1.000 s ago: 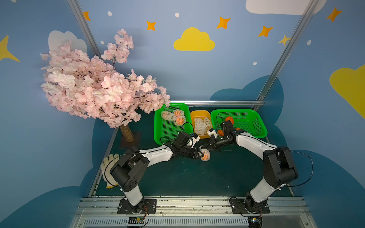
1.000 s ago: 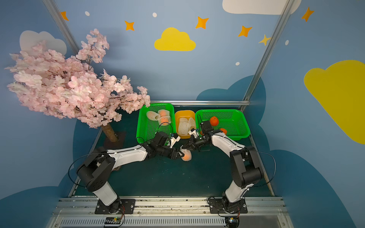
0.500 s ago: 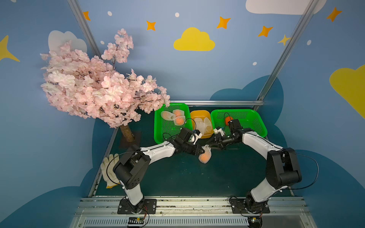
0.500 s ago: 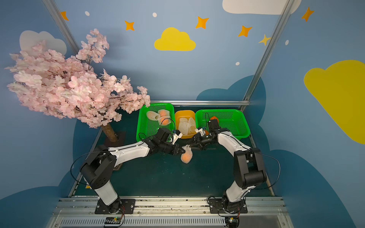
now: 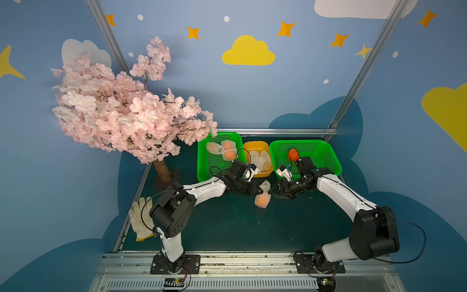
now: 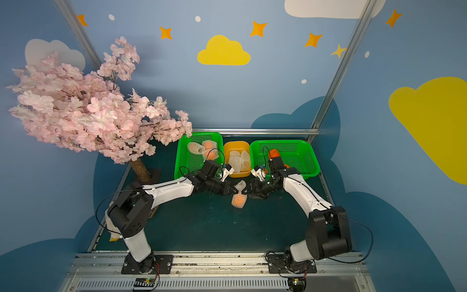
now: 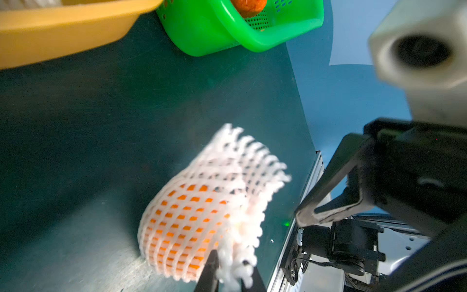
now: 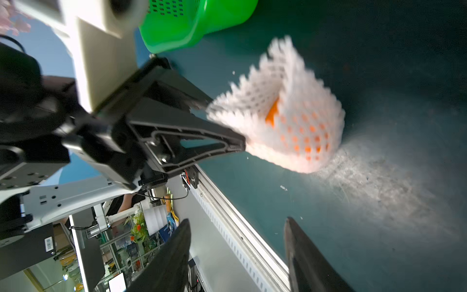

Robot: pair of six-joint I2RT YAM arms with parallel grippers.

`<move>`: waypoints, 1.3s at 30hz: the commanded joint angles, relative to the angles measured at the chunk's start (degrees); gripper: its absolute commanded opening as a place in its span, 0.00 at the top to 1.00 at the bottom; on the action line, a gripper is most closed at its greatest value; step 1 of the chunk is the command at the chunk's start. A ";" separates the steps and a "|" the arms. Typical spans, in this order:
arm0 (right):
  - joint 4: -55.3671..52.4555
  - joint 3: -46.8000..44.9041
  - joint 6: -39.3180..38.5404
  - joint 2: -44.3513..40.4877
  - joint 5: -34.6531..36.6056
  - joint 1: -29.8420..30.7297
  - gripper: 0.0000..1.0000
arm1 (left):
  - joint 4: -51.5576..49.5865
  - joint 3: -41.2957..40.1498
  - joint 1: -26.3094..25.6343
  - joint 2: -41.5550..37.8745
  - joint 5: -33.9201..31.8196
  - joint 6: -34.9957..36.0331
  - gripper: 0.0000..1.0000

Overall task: Remove foam nets from oranges
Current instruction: Remove the foam net from the orange.

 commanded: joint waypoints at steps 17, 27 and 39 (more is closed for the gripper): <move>17.66 -2.63 -1.01 6.24 7.80 2.34 0.39 | 3.95 2.51 1.25 3.93 7.50 -7.83 0.84; 22.43 -2.77 -1.56 8.97 8.89 2.61 0.42 | 4.19 2.86 1.26 5.03 9.28 -8.90 0.84; 28.00 -2.37 0.34 10.88 2.84 2.69 0.99 | 13.51 -0.52 2.33 4.43 13.26 -14.34 0.73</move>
